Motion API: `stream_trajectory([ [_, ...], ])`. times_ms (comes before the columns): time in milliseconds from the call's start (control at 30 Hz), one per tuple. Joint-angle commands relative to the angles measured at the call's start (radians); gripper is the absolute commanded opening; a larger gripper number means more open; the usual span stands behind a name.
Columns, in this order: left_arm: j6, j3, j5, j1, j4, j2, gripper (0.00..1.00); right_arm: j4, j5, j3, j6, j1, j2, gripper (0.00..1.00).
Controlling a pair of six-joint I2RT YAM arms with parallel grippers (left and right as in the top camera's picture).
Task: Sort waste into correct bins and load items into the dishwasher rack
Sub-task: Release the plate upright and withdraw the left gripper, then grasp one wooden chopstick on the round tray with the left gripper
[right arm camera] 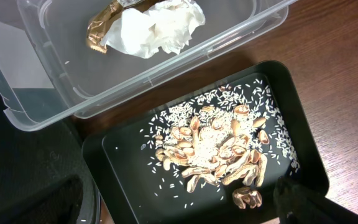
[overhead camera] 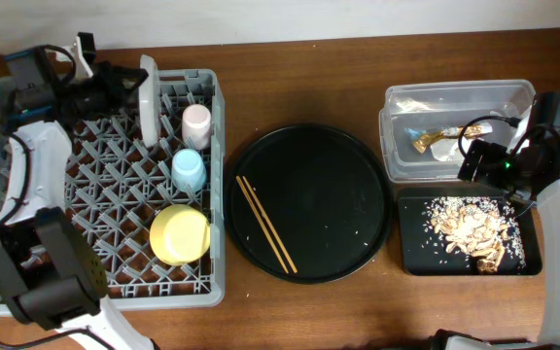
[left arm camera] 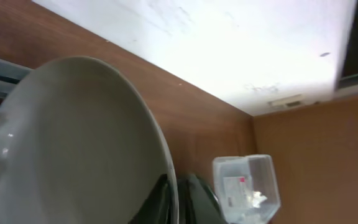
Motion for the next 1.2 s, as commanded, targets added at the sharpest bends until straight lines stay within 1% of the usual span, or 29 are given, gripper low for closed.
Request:
stream_trajectory([
  [0,0.003,0.005,-0.115,-0.013,0.006,0.008,0.12,0.0,0.012,0.011,0.0,-0.003,0.0,0.99],
  [67,0.003,0.005,-0.133,-0.013,0.006,0.008,0.13,0.0,0.012,0.011,0.0,-0.003,0.0,0.99],
  [100,0.003,0.005,-0.133,-0.013,0.01,0.008,0.18,0.0,0.012,0.011,0.0,-0.003,0.0,0.99],
  [133,0.003,0.005,-0.122,-0.013,0.029,0.008,0.31,0.0,0.012,0.011,0.0,-0.003,0.0,0.99],
  [167,0.003,0.005,-0.078,-0.013,0.07,0.006,0.49,0.0,0.012,0.011,0.0,-0.003,0.0,0.99],
  [200,0.002,0.009,-0.028,-0.012,0.115,0.002,0.58,0.0,0.012,0.011,0.0,-0.003,0.0,0.99],
  [233,0.002,0.024,-0.006,-0.012,0.122,-0.01,0.69,0.0,0.012,0.011,0.0,-0.003,0.0,0.99],
  [300,0.002,0.054,0.011,-0.012,0.109,-0.047,0.75,0.0,0.012,0.011,0.0,-0.003,0.0,0.99],
  [367,0.003,0.068,0.01,-0.022,0.064,-0.152,0.74,0.0,0.012,0.011,0.0,-0.003,0.0,0.99],
  [433,0.004,0.068,-0.037,-0.051,-0.113,-0.298,0.7,0.0,0.012,0.011,0.0,-0.003,0.0,0.99],
  [467,0.022,0.068,-0.107,-0.078,-0.245,-0.369,0.72,0.0,0.012,0.011,0.0,-0.003,0.0,0.99],
  [500,0.076,0.068,-0.192,-0.126,-0.401,-0.445,0.8,0.0,0.012,0.011,0.0,-0.003,0.0,0.99],
  [533,0.127,0.068,-0.255,-0.183,-0.507,-0.501,0.95,0.0,0.012,0.011,0.0,-0.003,0.0,0.99],
  [567,0.16,0.068,-0.323,-0.262,-0.616,-0.552,0.99,0.0,0.012,0.011,0.0,-0.003,0.0,0.99],
  [600,0.161,0.068,-0.393,-0.346,-0.701,-0.581,0.99,0.0,0.012,0.011,0.0,-0.003,0.0,0.99],
  [667,0.161,0.066,-0.51,-0.479,-0.79,-0.59,0.64,0.0,0.012,0.011,0.0,-0.003,0.0,0.99],
  [700,0.16,0.055,-0.601,-0.575,-0.823,-0.583,0.46,0.0,0.012,0.011,0.0,-0.003,0.0,0.99],
  [733,0.135,0.034,-0.674,-0.661,-0.829,-0.573,0.36,0.0,0.012,0.011,0.0,-0.003,0.0,0.99],
  [767,0.05,-0.006,-0.772,-0.761,-0.827,-0.556,0.31,0.0,0.012,0.011,0.0,-0.003,0.0,0.99],
  [867,-0.147,-0.103,-1.001,-0.956,-0.816,-0.474,0.31,0.0,0.012,0.011,0.0,-0.003,0.0,0.99],
  [900,-0.183,-0.121,-1.008,-0.987,-0.799,-0.447,0.31,0.0,0.012,0.011,0.0,-0.003,0.0,0.99],
  [933,-0.219,-0.156,-1.007,-1.036,-0.748,-0.39,0.31,0.0,0.012,0.011,0.0,-0.003,0.0,0.99],
  [967,-0.232,-0.167,-1.008,-1.056,-0.727,-0.352,0.31,0.0,0.012,0.011,0.0,-0.003,0.0,0.99],
  [1067,-0.29,-0.168,-1.009,-1.087,-0.716,-0.22,0.3,0.0,0.012,0.011,0.0,-0.003,0.0,0.99],
  [1167,-0.338,-0.168,-1.058,-1.084,-0.714,-0.111,0.27,0.0,0.012,0.011,0.0,-0.003,0.0,0.99],
])
